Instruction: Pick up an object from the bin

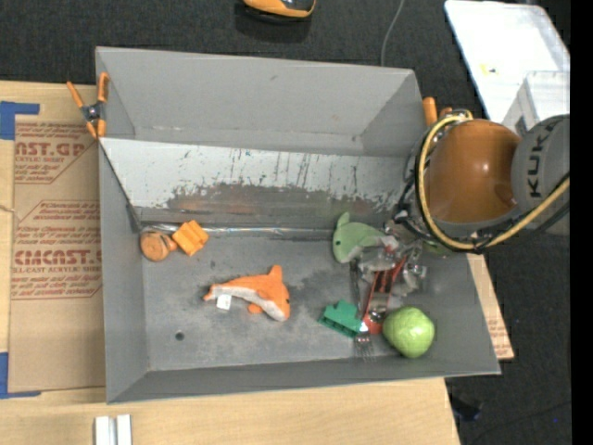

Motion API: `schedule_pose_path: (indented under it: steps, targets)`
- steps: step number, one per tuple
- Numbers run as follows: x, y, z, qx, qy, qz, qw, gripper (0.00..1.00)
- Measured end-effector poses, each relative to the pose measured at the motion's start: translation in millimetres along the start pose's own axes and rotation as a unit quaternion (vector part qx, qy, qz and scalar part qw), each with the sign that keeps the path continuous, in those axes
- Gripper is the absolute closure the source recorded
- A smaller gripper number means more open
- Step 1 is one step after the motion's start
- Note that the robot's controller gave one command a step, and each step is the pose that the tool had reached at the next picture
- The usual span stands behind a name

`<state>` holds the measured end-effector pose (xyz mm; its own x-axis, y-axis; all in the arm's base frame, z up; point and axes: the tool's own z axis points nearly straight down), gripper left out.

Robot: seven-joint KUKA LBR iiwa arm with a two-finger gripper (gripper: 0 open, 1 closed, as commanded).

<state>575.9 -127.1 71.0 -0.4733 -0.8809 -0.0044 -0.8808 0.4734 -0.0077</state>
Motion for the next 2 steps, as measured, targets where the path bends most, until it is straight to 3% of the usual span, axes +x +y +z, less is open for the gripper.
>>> schedule_pose_path:
  steps: [1, 2]
  targets:
    - [0.1, -0.1, -0.1, 0.000, 0.0000, 0.000, 1.0000, 1.00]
    - [0.9, 7.5, -92.7, -0.002, -0.0007, 0.004, 1.0000, 1.00]
